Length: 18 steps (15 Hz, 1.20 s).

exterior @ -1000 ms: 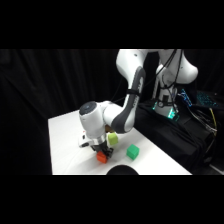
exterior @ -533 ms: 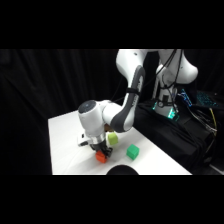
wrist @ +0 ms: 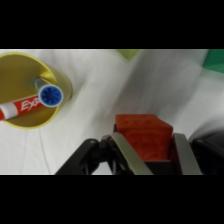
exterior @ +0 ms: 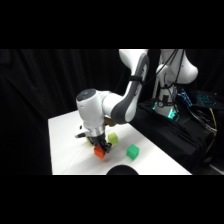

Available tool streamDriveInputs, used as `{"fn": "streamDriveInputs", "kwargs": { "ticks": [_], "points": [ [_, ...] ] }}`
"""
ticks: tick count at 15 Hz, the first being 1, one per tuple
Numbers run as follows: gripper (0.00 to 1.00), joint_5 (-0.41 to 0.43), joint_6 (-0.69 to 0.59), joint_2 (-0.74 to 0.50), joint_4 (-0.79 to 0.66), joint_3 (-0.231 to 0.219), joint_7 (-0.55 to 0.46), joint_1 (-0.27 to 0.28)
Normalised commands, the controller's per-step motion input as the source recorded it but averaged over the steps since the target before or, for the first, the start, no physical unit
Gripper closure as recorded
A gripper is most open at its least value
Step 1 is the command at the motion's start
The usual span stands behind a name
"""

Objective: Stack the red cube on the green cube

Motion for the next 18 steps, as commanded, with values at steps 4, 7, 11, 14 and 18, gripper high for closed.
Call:
{"fn": "streamDriveInputs", "kwargs": {
  "ticks": [4,7,11,14,18],
  "points": [
    [0.73,0.068,-0.12,-0.44,-0.37,-0.003,0.20,0.078],
    [0.73,0.046,-0.06,-0.46,-0.43,-0.005,0.26,0.132],
    [0.73,0.036,-0.02,-0.43,-0.43,0.011,0.24,0.128],
    [0.73,0.035,0.03,-0.38,-0.38,0.027,0.20,0.100],
    [0.73,0.040,0.07,-0.31,-0.32,0.042,0.17,0.076]
  ]
}}
